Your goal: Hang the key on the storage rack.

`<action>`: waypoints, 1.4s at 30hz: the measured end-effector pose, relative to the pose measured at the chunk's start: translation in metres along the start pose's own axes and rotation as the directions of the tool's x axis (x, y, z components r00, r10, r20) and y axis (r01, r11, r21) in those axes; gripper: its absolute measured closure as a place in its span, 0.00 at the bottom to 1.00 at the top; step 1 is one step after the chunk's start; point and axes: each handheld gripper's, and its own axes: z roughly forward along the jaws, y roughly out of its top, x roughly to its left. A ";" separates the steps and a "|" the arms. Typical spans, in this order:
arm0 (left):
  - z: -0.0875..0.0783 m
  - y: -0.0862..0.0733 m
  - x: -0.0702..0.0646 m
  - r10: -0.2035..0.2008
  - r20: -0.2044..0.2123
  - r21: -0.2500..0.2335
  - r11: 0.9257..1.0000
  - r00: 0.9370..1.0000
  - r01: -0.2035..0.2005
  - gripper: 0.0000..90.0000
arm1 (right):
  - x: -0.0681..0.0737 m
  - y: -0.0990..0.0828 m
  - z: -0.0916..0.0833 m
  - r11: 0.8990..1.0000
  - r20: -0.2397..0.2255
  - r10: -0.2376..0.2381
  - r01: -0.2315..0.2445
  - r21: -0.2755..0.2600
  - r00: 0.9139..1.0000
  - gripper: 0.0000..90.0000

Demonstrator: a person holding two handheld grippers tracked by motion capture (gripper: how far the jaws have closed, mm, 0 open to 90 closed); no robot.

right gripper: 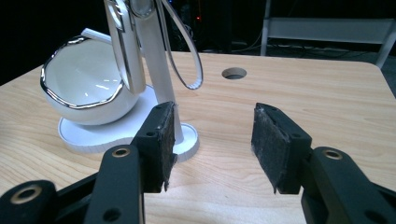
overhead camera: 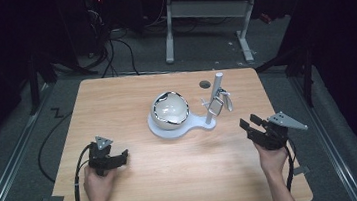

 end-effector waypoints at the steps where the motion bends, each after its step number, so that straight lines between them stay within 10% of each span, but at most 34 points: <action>1: 0.000 0.000 0.000 0.000 0.000 0.000 1.000 1.000 0.000 0.21 | -0.001 -0.001 -0.001 1.000 0.002 0.005 -0.005 0.001 1.000 0.55; 42: 0.000 0.000 0.000 0.000 0.000 0.000 1.000 1.000 0.000 0.21 | -0.014 -0.046 0.021 0.987 0.070 0.032 -0.043 0.156 0.997 0.55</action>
